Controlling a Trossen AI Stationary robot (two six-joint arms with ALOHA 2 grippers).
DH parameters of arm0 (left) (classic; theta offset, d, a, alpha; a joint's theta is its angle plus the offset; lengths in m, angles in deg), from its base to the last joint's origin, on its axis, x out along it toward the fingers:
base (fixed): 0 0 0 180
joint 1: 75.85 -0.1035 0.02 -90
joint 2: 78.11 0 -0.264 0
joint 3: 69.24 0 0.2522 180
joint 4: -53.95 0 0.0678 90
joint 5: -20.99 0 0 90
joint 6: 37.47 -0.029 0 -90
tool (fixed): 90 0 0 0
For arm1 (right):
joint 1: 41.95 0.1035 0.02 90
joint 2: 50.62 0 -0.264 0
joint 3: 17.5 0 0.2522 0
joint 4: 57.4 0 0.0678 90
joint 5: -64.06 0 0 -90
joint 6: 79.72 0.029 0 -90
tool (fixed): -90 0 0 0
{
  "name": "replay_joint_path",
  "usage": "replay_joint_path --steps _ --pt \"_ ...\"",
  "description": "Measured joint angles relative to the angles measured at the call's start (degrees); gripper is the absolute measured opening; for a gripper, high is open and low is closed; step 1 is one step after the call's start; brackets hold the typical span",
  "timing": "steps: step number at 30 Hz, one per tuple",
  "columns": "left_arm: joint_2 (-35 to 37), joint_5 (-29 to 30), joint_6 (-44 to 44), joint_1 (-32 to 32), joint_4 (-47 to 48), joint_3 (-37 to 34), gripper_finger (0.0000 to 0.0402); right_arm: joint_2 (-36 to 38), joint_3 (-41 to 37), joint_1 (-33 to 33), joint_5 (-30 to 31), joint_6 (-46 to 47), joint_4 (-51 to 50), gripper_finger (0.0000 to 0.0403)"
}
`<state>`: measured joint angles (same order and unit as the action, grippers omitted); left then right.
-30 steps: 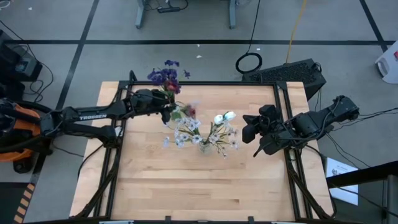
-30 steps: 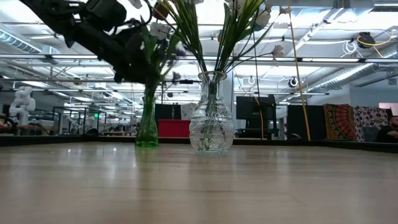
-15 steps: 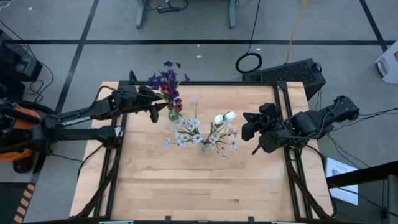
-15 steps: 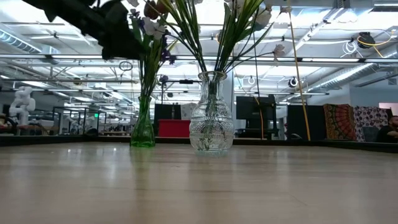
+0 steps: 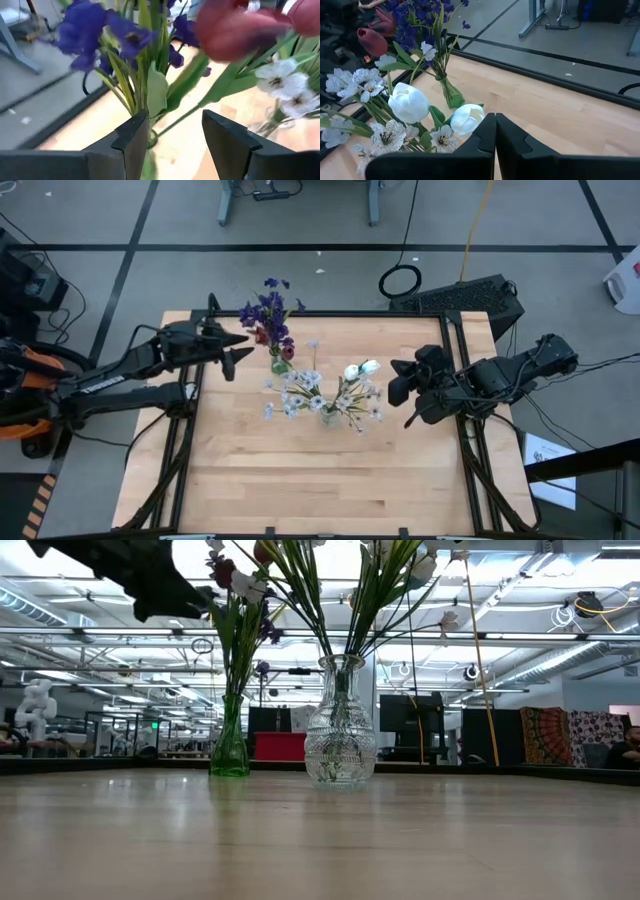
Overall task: Sort flowers into vase by color
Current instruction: Put the red flower into the green vase, then return to Home Position
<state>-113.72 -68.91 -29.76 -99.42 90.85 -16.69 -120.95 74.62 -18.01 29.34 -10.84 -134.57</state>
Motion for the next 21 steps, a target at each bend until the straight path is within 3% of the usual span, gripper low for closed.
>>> replay_joint_path --steps 6,12,16,21 --pt "2.72 -0.07 6.60 2.57 0.06 -1.86 0.0190 0.00 0.00 0.00 -0.15 -3.53 -0.02 0.0000" --pt "4.55 0.63 9.87 9.78 -6.07 -10.63 0.0176 -0.27 0.00 0.00 -0.14 -3.77 -0.04 0.0000" --pt "5.66 2.09 9.48 14.60 -13.54 -16.71 0.0173 -1.14 0.00 0.00 -0.14 -3.77 -0.04 0.0000" --pt "7.80 3.86 3.91 16.55 -14.88 -22.62 0.0173 -2.73 0.00 0.00 -0.12 -3.69 -0.09 0.0000"
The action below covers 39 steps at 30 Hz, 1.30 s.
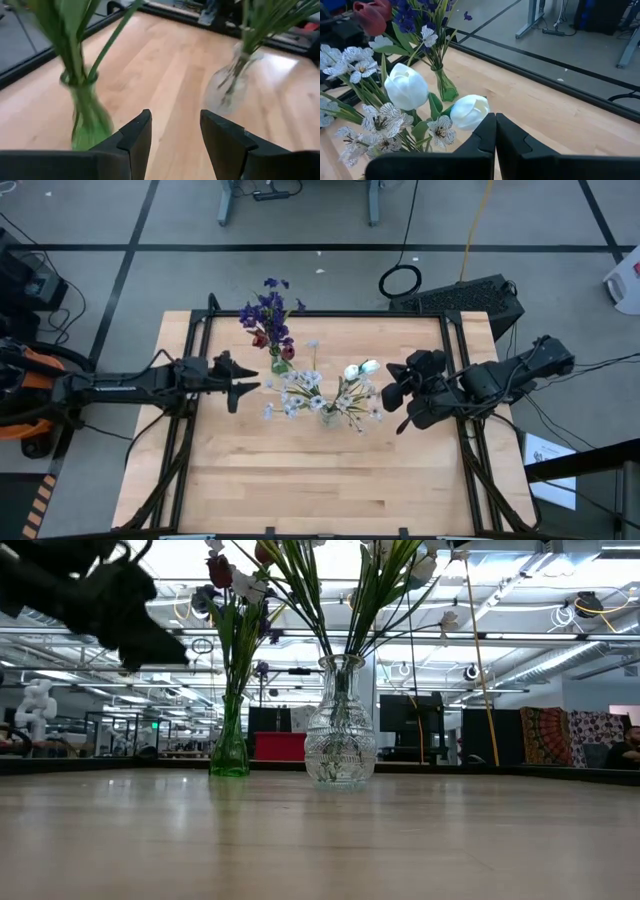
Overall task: Sort flowers into vase by color
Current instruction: Return to Home Position
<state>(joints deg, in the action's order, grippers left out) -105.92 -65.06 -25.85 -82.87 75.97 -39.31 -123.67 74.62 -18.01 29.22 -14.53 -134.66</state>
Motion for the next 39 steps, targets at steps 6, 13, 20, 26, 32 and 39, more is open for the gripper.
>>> replay_joint_path --steps 6,13,20,26,32,39 --pt "5.60 -6.62 0.32 0.00 -10.45 -9.07 0.0172 -1.79 0.00 0.00 -0.04 0.23 0.02 0.0000" --pt "11.73 -11.22 8.75 0.82 -19.17 -14.25 0.0172 -2.13 0.00 0.00 -0.15 1.84 -0.03 0.0000" --pt "15.16 -6.58 7.94 2.72 -11.82 -14.26 0.0172 -2.11 0.00 0.00 -0.20 2.10 -0.77 0.0000" --pt "21.67 -4.11 5.66 2.73 -4.99 -14.16 0.0172 -1.33 0.01 -0.16 -4.01 6.48 -4.81 0.0000" --pt "27.06 -3.38 1.26 2.73 -4.37 -13.97 0.0172 0.77 0.02 -0.37 -6.54 6.45 -7.43 0.0000" --pt "27.43 -1.12 -0.39 2.73 -4.49 -13.97 0.0172 5.63 0.02 -0.37 -6.20 -0.89 -6.02 0.0000"
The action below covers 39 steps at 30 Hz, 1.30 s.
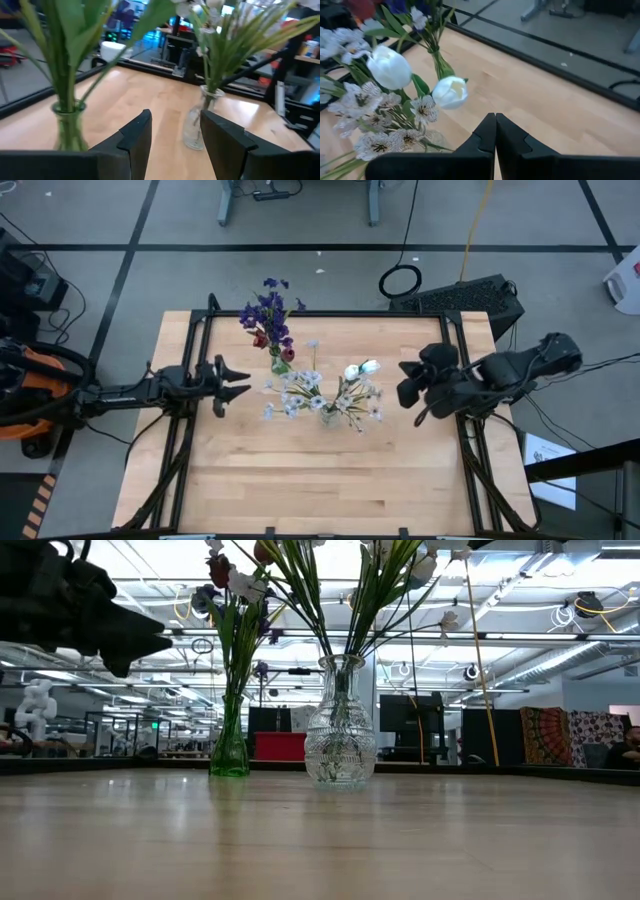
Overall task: Sort flowers into vase by color
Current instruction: Return to Home Position
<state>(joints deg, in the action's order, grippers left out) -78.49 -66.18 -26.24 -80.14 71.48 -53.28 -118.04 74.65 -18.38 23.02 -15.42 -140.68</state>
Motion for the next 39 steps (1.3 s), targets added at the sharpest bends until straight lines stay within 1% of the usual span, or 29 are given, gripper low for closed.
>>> replay_joint_path --steps 2,5,7,10,12,14,17,18,21,23,26,32,35,39 --pt "-0.06 1.47 -0.22 0.00 -0.19 0.00 0.0172 1.68 0.00 -0.03 0.27 -3.21 0.75 0.0000" --pt "-0.44 3.85 -3.82 -0.09 -0.46 0.00 0.0172 4.36 0.00 -0.90 0.49 -7.43 1.94 0.0000" --pt "-0.52 3.84 -6.16 -0.11 -0.45 0.00 0.0172 6.02 0.00 -1.74 0.58 -9.15 2.07 0.0000" --pt "-0.52 3.62 -7.29 -0.11 -0.47 0.00 0.0172 7.68 0.00 -3.02 0.56 -11.90 1.99 0.0000" --pt "-0.52 3.62 -7.27 -0.11 -0.80 -0.04 0.0172 8.22 0.00 -3.55 0.57 -12.98 2.02 0.0000" --pt "-0.55 3.56 -9.20 -0.09 -1.40 -0.13 0.0172 8.31 0.00 -3.94 0.58 -14.16 1.74 0.0000" --pt "-0.56 1.74 -14.81 -0.09 -1.66 -0.21 0.0172 8.15 -0.69 -4.13 0.52 -21.08 2.02 0.0000" --pt "-0.57 1.04 -15.32 -0.09 -1.57 -0.22 0.0172 8.14 -1.38 -4.13 0.40 -23.02 2.02 0.0000" --pt "-0.57 -1.26 -14.28 -0.07 -1.41 -0.23 0.0172 8.53 -4.59 -4.13 -1.55 -25.30 2.34 0.0000" --pt "-0.57 -2.56 -13.25 -0.07 -1.30 -0.24 0.0173 9.91 -8.37 -4.11 -3.26 -26.59 4.65 0.0000" --pt "-0.57 -2.61 -13.19 -0.07 -1.28 -0.24 0.0173 13.56 -16.49 -4.14 -6.98 -30.44 14.22 0.0000" --pt "-0.57 -2.56 -13.16 -0.07 -1.33 -0.24 0.0173 21.58 -35.52 -6.33 -17.11 -41.75 43.34 0.0000" --pt "-0.57 -2.54 -13.14 -0.07 -1.33 -0.24 0.0173 23.52 -44.01 -8.70 -22.23 -46.12 55.40 0.0000" --pt "-0.57 -2.50 -13.14 -0.07 -1.37 -0.24 0.0173 24.00 -53.63 -12.88 -29.48 -48.90 69.60 0.0000"
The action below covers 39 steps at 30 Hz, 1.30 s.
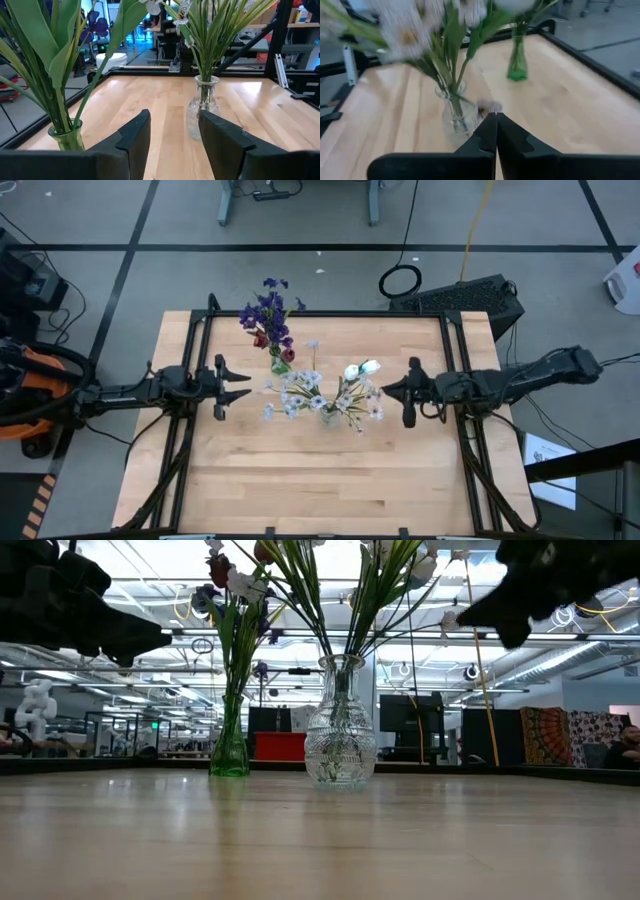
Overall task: Sort flowers into vase by color
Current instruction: Return to Home Position
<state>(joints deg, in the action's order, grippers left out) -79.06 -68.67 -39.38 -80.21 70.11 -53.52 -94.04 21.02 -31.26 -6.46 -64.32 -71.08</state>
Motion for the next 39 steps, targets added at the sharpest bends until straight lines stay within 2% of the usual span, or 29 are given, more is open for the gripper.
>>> replay_joint_path --steps 6,11,16,20,27,33,39 --pt "0.00 0.15 0.02 0.00 -0.16 0.00 0.0173 2.43 -10.66 -5.04 -6.53 -3.00 15.96 0.0000" --pt "0.00 0.15 0.02 0.00 -0.26 0.01 0.0173 9.88 -16.63 -7.08 -7.85 -2.68 19.10 0.0000" --pt "0.00 0.15 0.02 0.00 -0.24 0.02 0.0173 18.64 -18.83 -7.36 -9.22 -2.42 16.60 0.0000" --pt "0.00 0.13 0.02 0.00 -0.24 0.02 0.0173 24.77 -19.68 -7.32 -9.28 -0.51 10.47 0.0000" --pt "0.00 0.13 0.02 0.00 -0.20 0.07 0.0173 34.59 -24.17 -7.29 -9.13 0.57 9.27 0.0000" --pt "-0.01 0.13 0.02 0.00 -0.17 0.07 0.0173 40.68 -23.92 -7.29 -13.56 -1.10 8.34 0.0000" --pt "-0.02 0.13 0.02 0.00 -0.17 0.07 0.0173 43.27 -23.95 -7.26 -13.54 2.76 3.17 0.0000"
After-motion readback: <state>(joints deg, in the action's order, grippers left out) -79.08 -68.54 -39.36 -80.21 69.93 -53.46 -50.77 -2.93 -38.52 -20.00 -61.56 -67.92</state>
